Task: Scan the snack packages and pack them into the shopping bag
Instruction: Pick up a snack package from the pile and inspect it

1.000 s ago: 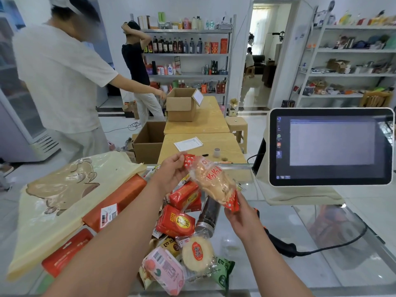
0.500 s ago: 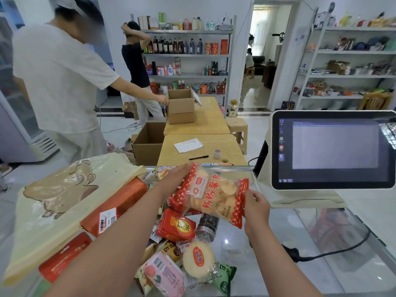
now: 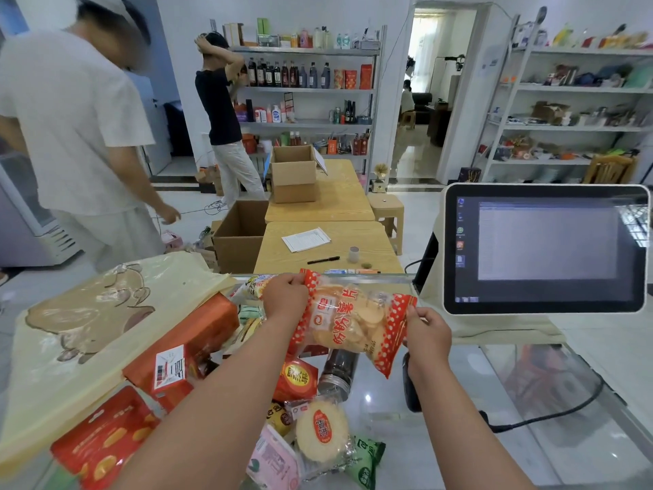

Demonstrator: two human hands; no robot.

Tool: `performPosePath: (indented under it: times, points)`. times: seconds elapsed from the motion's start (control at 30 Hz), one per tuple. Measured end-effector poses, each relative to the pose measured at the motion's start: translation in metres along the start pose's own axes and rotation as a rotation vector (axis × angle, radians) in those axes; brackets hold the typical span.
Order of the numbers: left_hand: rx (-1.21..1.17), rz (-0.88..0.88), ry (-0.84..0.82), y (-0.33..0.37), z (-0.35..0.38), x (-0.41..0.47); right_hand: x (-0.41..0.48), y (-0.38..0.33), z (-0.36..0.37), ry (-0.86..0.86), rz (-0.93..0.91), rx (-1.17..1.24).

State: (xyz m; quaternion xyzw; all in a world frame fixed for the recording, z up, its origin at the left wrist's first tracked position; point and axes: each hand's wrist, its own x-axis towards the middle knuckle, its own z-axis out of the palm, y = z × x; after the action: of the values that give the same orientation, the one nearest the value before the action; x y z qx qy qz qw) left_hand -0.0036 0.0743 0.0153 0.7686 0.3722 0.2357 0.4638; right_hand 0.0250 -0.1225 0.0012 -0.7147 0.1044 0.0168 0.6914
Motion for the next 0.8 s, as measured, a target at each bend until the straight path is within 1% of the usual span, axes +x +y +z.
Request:
performPosePath:
  times: [0.1, 0.2, 0.27, 0.33, 0.37, 0.4, 0.47, 0.5, 0.53, 0.6, 0.67, 0.73, 0.8]
  points:
    - [0.011, 0.066, 0.022, 0.003, 0.003, 0.001, 0.002, -0.006, -0.003, -0.026, 0.004, 0.068]
    - [0.042, 0.15, 0.034, 0.009, 0.006, 0.001, -0.002, -0.014, -0.004, -0.012, -0.069, 0.1]
    - [-0.007, 0.128, 0.046, 0.017, 0.01, -0.002, -0.007, -0.019, -0.002, 0.054, -0.163, 0.055]
    - [-0.108, 0.009, 0.033, 0.025, 0.017, -0.01, -0.01, -0.022, -0.002, 0.135, -0.319, -0.004]
    - [-0.182, -0.088, -0.036, 0.03, 0.021, -0.017, -0.012, -0.023, -0.001, 0.159, -0.414, -0.036]
    - [-0.282, -0.201, -0.164, 0.035, 0.025, -0.024, -0.013, -0.022, -0.001, 0.162, -0.51, -0.076]
    - [-0.554, -0.424, -0.481, 0.045, 0.031, -0.039, -0.015, -0.015, 0.0, 0.116, -0.69, -0.196]
    - [-0.686, -0.485, -0.605, 0.049, 0.033, -0.044, -0.016, -0.009, 0.001, 0.085, -0.78, -0.269]
    - [-0.77, -0.51, -0.677, 0.052, 0.034, -0.046, -0.017, -0.004, 0.001, 0.058, -0.879, -0.345]
    - [-0.835, -0.495, -0.742, 0.054, 0.038, -0.044, -0.019, 0.007, 0.0, 0.028, -1.083, -0.508]
    - [-0.856, -0.453, -0.725, 0.053, 0.042, -0.041, -0.021, 0.015, -0.002, 0.015, -1.258, -0.627]
    - [-0.887, -0.441, -0.66, 0.052, 0.045, -0.039, -0.024, 0.021, -0.006, 0.034, -1.376, -0.709]
    - [-0.891, -0.411, -0.612, 0.052, 0.045, -0.036, -0.026, 0.025, -0.01, 0.08, -1.425, -0.732]
